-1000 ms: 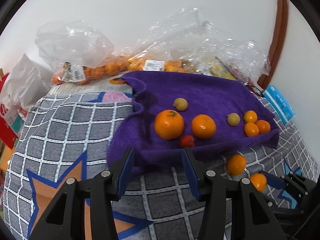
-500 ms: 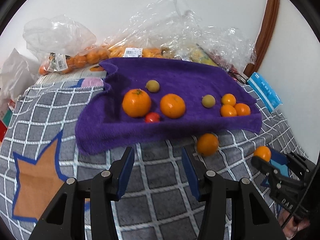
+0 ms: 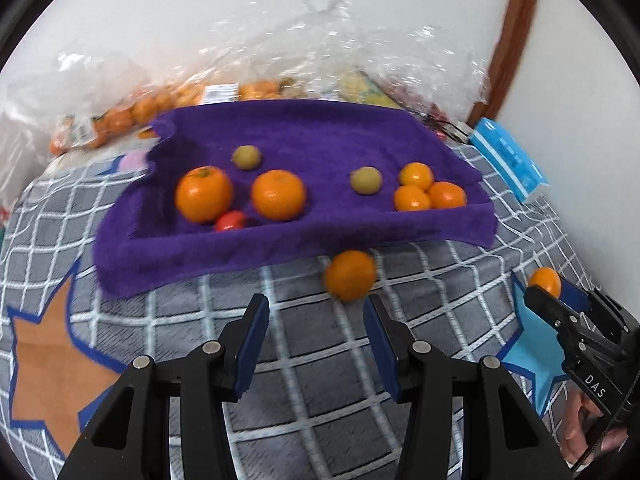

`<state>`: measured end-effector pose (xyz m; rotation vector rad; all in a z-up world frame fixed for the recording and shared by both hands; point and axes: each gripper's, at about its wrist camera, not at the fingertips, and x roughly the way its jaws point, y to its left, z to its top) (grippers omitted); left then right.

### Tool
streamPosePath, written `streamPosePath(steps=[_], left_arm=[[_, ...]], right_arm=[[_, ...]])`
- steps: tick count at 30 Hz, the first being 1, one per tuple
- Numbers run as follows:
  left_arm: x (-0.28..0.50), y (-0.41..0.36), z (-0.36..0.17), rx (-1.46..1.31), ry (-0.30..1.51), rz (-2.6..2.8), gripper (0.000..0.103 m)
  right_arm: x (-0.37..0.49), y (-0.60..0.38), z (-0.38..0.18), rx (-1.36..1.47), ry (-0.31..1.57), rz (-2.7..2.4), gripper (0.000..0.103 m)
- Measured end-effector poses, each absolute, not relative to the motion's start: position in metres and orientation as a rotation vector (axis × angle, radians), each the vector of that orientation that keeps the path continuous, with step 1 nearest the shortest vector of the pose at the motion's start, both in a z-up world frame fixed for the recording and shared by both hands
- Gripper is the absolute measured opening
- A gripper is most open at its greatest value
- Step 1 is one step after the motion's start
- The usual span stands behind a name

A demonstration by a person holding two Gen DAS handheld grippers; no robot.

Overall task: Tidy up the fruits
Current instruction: 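Close the right tool on an orange lying on the cover, then carry the orange with the right tool over the purple towel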

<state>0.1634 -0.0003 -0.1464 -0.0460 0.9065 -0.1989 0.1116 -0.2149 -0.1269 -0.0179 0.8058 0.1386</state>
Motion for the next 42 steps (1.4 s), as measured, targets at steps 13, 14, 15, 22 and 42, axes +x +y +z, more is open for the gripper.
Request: streamPosePath(steps=[13,14,15,22,42], left_arm=[[0.191,-0.025,-0.163,-0.034,0.932,-0.198,0.047],[0.192,-0.027,-0.164,-0.032,0.932,-0.199,0.047],[0.193,-0.029,-0.165,-0.030,0.930,-0.202,0.043],[0.177,-0.030,-0.157,0.011,0.883,-0.204,0.032],[0.124,0.047,-0.101,-0.084,0.832,-0.073,0.032]], right_arm=[[0.103,-0.234,-0.133,0.053,0.814,0.161,0.043],[0.103,-0.233,-0.134,0.050,0.816,0.160,0.043],[0.103,-0.233,-0.135,0.049,0.817,0.159,0.043],[0.100,-0.227,-0.132,0.047,0.817,0.159,0.043],[0.098,-0.203,-0.070,0.008,0.728,0.116,0.043]])
